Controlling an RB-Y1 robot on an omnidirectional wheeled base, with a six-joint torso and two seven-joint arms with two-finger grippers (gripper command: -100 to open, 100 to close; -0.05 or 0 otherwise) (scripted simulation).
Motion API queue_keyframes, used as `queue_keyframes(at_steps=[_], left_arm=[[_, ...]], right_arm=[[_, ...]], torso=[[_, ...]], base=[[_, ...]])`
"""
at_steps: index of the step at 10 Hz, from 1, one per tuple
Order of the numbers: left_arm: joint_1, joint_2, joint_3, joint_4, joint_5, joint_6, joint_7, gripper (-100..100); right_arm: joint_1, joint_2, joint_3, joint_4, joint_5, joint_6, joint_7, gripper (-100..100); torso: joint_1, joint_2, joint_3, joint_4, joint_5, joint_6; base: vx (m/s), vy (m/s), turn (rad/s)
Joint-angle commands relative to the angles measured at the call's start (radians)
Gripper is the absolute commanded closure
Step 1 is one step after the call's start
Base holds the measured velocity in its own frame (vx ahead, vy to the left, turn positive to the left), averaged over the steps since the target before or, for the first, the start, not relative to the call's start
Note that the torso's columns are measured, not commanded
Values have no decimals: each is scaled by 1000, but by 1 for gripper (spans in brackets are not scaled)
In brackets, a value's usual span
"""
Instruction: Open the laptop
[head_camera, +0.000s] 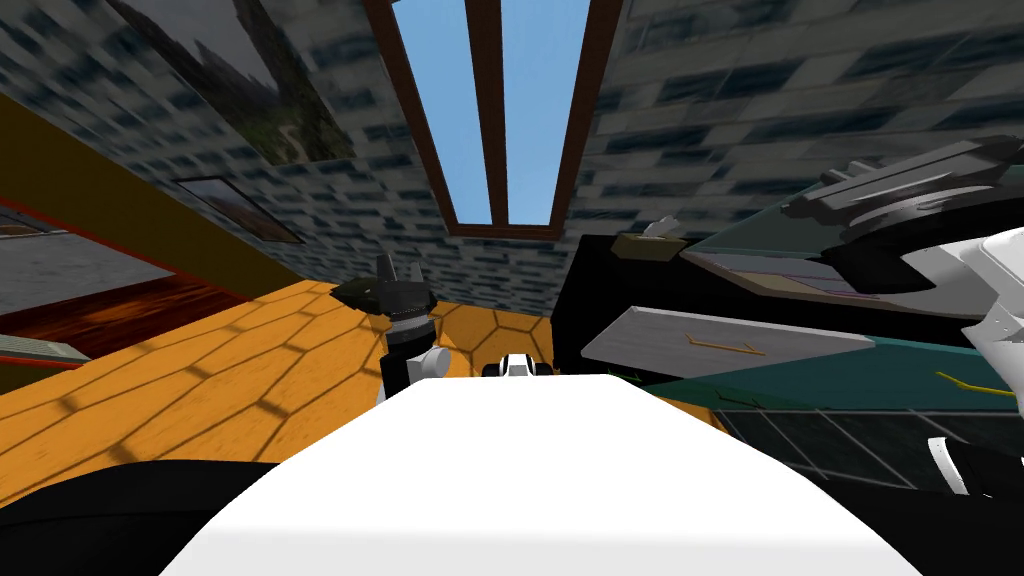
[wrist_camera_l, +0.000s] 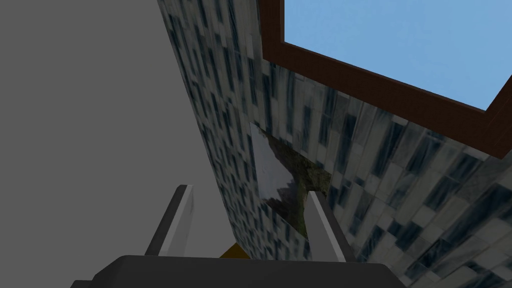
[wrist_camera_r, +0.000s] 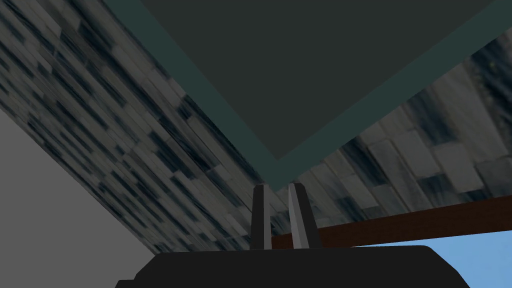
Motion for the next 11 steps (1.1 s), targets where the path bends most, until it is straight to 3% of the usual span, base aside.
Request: queue_keyframes(at_steps=[1, 2, 4, 5, 6, 8, 9, 10, 11], left_arm=[[0, 0, 0, 0, 0, 0, 0, 0], [0, 0, 0, 0, 0, 0, 0, 0], [0, 0, 0, 0, 0, 0, 0, 0], [0, 0, 0, 0, 0, 0, 0, 0], [0, 0, 0, 0, 0, 0, 0, 0], [0, 0, 0, 0, 0, 0, 0, 0], [0, 0, 0, 0, 0, 0, 0, 0], [0, 0, 0, 0, 0, 0, 0, 0], [0, 0, 0, 0, 0, 0, 0, 0]], right_arm=[[-49, 7, 80, 58, 73, 76, -74, 100], [-49, 7, 110, 58, 73, 91, -74, 100], [-49, 7, 117, 58, 73, 100, -74, 100], [-119, -1, 155, 106, 129, 134, -115, 100], [-128, -1, 173, 124, 161, 153, -133, 100], [-128, -1, 229, 124, 171, 217, -171, 100], [-128, -1, 245, 124, 171, 223, -171, 100], [-197, -9, 271, 171, 235, 248, -215, 100], [-206, -9, 302, 190, 259, 279, -239, 100]], torso=[[1, 2, 2, 0, -1, 2], [-1, -1, 1, 0, -3, 7], [-3, -6, -3, -2, -4, 4], [-2, -7, -4, -3, -3, 3], [-1, -2, -1, -2, -2, -2], [0, -2, 0, 0, -2, 7], [1, -4, -1, -1, -2, 6], [0, -6, -3, -3, -2, 3], [1, 0, -1, 0, 1, -1]], base=[[-102, -25, 45], [-28, -16, -30], [2, 8, -22], [-126, -24, 175], [-164, -58, 154], [-50, -15, -2], [15, 8, -34], [-125, -32, 115], [-169, -59, 148]])
